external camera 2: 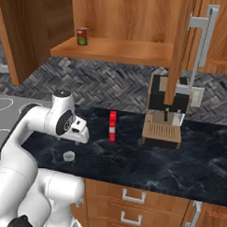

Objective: Restock the canned food cabinet by taking the new fresh canned food from the counter and placing it in the cabinet. Then, take the old canned food from the cabinet and place it on the counter.

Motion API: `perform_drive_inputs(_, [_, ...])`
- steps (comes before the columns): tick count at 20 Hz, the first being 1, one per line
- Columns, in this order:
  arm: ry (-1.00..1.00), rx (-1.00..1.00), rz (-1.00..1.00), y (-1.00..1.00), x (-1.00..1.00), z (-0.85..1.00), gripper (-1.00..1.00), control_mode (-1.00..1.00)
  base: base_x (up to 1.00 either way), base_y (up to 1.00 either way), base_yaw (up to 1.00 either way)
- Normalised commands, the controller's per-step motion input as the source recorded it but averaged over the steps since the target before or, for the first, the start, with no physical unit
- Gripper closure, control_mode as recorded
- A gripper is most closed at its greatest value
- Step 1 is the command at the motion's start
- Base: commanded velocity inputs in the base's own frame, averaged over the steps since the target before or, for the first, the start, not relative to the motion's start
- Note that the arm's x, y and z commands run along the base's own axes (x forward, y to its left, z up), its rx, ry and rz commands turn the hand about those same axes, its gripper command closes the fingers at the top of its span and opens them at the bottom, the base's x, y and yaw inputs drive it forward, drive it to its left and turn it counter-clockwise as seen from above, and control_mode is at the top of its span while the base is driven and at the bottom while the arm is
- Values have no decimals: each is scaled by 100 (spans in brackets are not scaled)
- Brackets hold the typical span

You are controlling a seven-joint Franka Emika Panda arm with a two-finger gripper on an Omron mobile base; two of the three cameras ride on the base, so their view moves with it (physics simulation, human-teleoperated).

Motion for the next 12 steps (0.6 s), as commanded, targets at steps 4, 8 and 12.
perform_drive_inputs(4, [8,0,-4,29,33,-88,-100,-100,0,0,0])
perform_drive_inputs(8, [5,0,-1,21,34,-74,-100,-100,0,0,0])
perform_drive_inputs(12, [0,0,-2,2,34,-28,-100,-100,0,0,0])
